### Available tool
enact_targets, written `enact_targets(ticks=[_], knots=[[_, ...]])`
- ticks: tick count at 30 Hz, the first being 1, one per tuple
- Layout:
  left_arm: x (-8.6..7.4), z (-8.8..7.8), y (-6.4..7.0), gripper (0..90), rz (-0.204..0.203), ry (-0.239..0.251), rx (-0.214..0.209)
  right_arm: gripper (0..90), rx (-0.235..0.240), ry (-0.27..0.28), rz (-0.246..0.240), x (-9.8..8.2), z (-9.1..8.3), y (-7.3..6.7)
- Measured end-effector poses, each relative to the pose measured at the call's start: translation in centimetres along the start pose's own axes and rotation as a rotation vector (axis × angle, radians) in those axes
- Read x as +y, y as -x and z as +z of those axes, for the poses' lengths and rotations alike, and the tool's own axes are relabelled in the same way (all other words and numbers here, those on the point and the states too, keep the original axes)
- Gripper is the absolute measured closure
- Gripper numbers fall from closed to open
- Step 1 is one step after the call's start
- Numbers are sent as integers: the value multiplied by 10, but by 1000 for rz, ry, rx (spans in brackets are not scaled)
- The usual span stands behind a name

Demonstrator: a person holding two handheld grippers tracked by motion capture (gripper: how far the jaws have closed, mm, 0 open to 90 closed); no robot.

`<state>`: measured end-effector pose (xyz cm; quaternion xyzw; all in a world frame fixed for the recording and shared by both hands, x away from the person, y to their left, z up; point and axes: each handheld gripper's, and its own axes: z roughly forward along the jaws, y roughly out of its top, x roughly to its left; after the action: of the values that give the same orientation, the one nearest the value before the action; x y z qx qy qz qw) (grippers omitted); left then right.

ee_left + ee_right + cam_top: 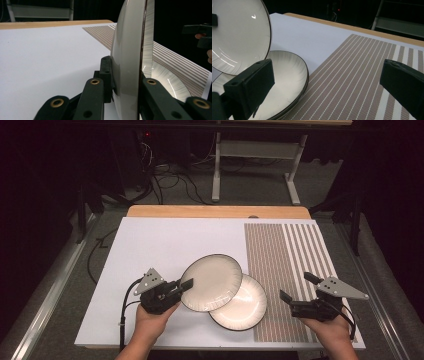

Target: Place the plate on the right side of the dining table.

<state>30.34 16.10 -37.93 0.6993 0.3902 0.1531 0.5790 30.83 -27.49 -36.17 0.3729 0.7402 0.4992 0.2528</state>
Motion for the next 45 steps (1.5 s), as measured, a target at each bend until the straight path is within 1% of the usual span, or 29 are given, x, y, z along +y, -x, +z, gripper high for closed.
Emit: enact_targets(ticks=[2, 6, 9, 11, 12, 14, 16, 20, 22, 23, 26, 29, 31, 32, 33, 35, 39, 41, 43, 44, 45], knots=[[0, -1, 0, 790, 20, 1, -5, 4, 3, 1, -9, 1, 1, -2], [0, -1, -1, 789, 33, -6, -13, 4, 0, -6, -14, 4, 2, -6], [1, -2, -2, 789, 46, -9, -19, 8, 19, 8, -20, 7, 4, -9], [1, -2, -2, 789, 52, -14, -22, 9, 31, 7, -29, 8, 8, -13], [2, -2, -2, 789, 54, -15, -22, 15, 43, 6, -25, 9, 11, -16], [2, -2, -3, 789, 56, -17, -24, 22, 67, -2, -33, 12, 18, -21], [2, -2, -2, 788, 58, -13, -22, 25, 78, -9, -36, 15, 24, -26], [2, -3, -1, 787, 74, -18, -18, 46, 117, -19, -40, 19, 38, -38], [2, -3, 0, 787, 82, -18, -18, 71, 131, -27, -57, 22, 45, -43], [2, -3, 0, 787, 83, -18, -18, 78, 136, -32, -56, 24, 48, -45], [2, -4, -1, 786, 83, -20, -16, 84, 159, -36, -65, 27, 58, -52], [2, -4, 0, 786, 86, -21, -18, 87, 171, -58, -72, 30, 68, -59], [2, -4, 0, 787, 88, -22, -17, 125, 183, -62, -85, 32, 75, -64], [2, -4, 0, 787, 89, -22, -17, 148, 188, -72, -89, 32, 79, -67], [2, -4, 0, 787, 91, -21, -18, 148, 194, -81, -90, 33, 83, -69], [2, -4, 0, 786, 94, -22, -19, 154, 205, -96, -78, 33, 88, -72], [2, -4, 0, 786, 102, -19, -20, 195, 225, -99, -53, 33, 97, -75], [2, -4, 1, 786, 106, -16, -18, 234, 227, -112, -52, 31, 99, -76], [2, -4, 1, 786, 106, -15, -19, 297, 230, -117, -39, 27, 101, -76], [2, -4, 1, 786, 106, -15, -19, 328, 231, -127, -22, 25, 101, -77], [2, -4, 1, 786, 107, -16, -19, 345, 232, -127, -27, 24, 103, -77]])
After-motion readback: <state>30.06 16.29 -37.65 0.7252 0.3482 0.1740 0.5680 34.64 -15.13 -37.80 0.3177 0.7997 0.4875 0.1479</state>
